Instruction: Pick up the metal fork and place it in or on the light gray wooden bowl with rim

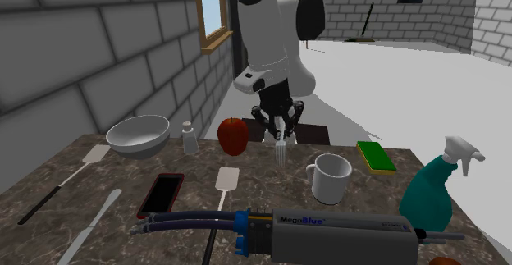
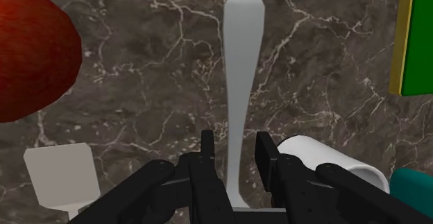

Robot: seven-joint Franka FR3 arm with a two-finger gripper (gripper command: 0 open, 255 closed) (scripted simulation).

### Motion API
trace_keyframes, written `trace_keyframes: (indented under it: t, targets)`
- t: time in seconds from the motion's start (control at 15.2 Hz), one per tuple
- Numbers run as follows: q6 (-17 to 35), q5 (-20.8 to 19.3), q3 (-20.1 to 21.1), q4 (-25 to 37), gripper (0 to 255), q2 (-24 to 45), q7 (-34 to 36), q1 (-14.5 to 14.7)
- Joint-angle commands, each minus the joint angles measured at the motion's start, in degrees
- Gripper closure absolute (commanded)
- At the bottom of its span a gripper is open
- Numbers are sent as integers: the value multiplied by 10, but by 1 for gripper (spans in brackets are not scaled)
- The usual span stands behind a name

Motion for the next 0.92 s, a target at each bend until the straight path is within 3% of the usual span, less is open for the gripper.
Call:
trace_keyframes:
  t: [0.0, 0.53, 0.86]
  targets:
    - [-16, 1, 2, 15, 255, -1, 4, 1]
    - [-70, 0, 3, 66, 255, -5, 14, 2]
    - [-83, -38, -53, 79, 255, 4, -55, -27]
